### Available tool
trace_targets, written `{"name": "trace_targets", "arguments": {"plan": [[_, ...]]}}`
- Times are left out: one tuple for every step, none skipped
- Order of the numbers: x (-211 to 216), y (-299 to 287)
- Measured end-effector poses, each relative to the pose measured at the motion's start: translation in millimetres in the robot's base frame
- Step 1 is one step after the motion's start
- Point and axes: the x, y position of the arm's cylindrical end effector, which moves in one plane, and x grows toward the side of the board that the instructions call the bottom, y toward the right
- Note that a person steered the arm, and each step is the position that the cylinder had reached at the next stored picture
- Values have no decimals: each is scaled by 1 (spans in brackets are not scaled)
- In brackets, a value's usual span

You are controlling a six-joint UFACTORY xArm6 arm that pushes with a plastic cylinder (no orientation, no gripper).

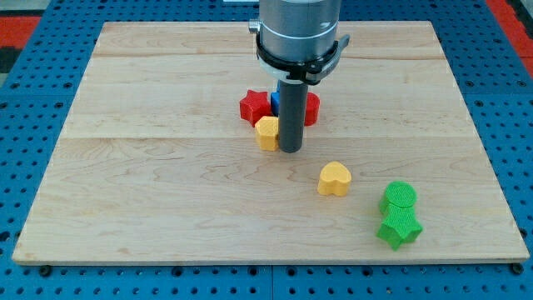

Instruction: Push the yellow hexagon into the group of blocks at the center of the board

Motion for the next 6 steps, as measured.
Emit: {"name": "trace_targets", "arguments": {"plan": [[14, 3], [47, -28], [22, -50], [9, -41], [3, -27], [-14, -18]]}}
